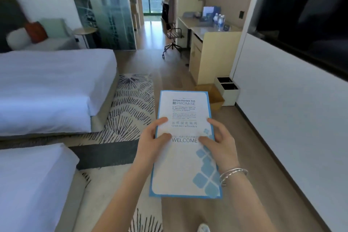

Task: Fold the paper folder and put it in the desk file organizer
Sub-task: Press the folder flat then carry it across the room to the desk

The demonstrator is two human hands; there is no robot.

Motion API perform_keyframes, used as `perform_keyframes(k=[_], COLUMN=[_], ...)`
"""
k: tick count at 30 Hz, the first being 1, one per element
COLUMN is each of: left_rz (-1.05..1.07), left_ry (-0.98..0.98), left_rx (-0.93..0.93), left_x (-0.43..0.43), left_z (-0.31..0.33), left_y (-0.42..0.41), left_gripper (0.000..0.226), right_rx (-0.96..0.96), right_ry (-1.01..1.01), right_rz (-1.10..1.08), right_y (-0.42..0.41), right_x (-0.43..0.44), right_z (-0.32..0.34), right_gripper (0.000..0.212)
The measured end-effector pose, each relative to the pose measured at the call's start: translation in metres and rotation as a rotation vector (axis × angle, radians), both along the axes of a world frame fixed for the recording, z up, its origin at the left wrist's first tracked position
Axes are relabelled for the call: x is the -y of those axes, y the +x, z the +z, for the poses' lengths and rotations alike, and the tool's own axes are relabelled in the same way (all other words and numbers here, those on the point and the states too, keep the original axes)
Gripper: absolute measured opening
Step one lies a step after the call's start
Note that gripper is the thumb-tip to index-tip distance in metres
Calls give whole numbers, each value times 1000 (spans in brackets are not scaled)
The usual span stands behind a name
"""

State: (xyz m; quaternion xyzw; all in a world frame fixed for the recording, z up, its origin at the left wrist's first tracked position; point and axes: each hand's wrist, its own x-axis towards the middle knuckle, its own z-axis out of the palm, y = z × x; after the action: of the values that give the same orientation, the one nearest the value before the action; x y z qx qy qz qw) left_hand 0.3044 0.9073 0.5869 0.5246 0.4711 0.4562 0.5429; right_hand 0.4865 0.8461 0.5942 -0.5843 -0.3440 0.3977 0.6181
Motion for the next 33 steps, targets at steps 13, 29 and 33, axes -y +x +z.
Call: perform_keyframes(k=[13,29,33], left_rz=[179,178,147], left_ry=[-74,-47,-43], left_rx=[82,153,151], left_x=[-190,-537,-636], left_z=[21,-18,-11], left_y=[133,151,155], left_gripper=[43,42,43], right_rx=[-114,-62,-40], right_ry=[-24,-15,-16], right_rz=[213,225,198], right_y=[145,168,174], right_x=[-230,-583,-671], right_z=[10,-24,-16], right_gripper=[53,56,55])
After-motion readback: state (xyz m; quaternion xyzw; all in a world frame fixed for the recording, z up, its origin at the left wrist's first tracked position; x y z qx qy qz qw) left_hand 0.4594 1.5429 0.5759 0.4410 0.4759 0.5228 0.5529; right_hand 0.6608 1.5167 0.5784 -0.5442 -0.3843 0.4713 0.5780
